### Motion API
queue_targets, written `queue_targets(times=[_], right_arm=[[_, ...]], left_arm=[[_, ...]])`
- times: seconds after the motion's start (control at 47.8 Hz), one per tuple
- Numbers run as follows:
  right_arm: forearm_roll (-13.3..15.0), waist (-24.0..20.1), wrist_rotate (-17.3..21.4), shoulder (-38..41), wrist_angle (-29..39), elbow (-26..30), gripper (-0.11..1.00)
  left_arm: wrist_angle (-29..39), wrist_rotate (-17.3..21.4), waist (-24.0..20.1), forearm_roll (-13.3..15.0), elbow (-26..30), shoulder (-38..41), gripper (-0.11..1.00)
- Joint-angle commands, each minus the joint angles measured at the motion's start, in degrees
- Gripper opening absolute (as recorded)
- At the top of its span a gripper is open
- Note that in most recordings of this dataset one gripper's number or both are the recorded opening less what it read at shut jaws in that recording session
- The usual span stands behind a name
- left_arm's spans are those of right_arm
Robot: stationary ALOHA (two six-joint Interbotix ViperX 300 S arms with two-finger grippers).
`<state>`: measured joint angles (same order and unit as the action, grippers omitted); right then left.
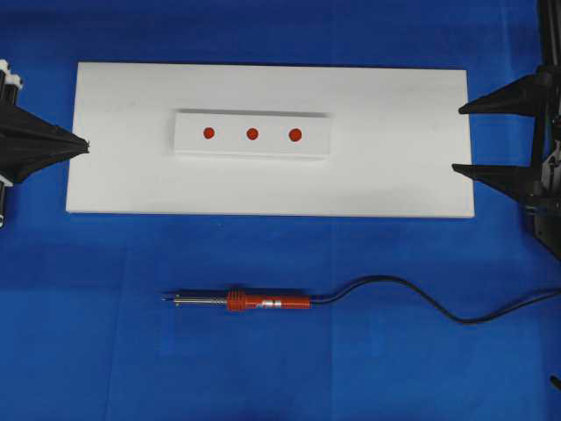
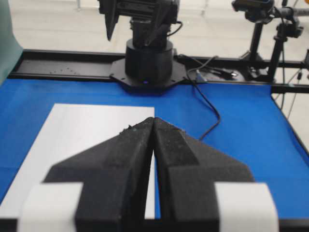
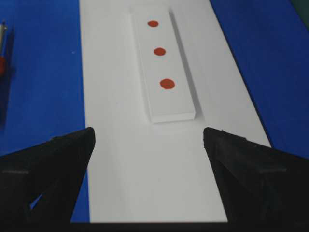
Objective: Touch the tip of the soldering iron to the mark.
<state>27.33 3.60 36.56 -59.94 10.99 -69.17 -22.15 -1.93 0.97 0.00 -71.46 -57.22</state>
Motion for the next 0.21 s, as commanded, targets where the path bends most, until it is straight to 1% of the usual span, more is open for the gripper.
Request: queue_targets(times=[0.0, 0.188], right_arm=[[-0.09, -0.18, 0.09, 0.35, -0.53, 0.62, 0.87], [-0.09, -0.18, 0.09, 0.35, -0.53, 0.62, 0.87]], left_arm=[[-0.26, 0.09, 0.18, -0.18, 0.62, 0.26, 0.00], [-0.26, 0.09, 0.09, -0.18, 0.62, 0.26, 0.00]])
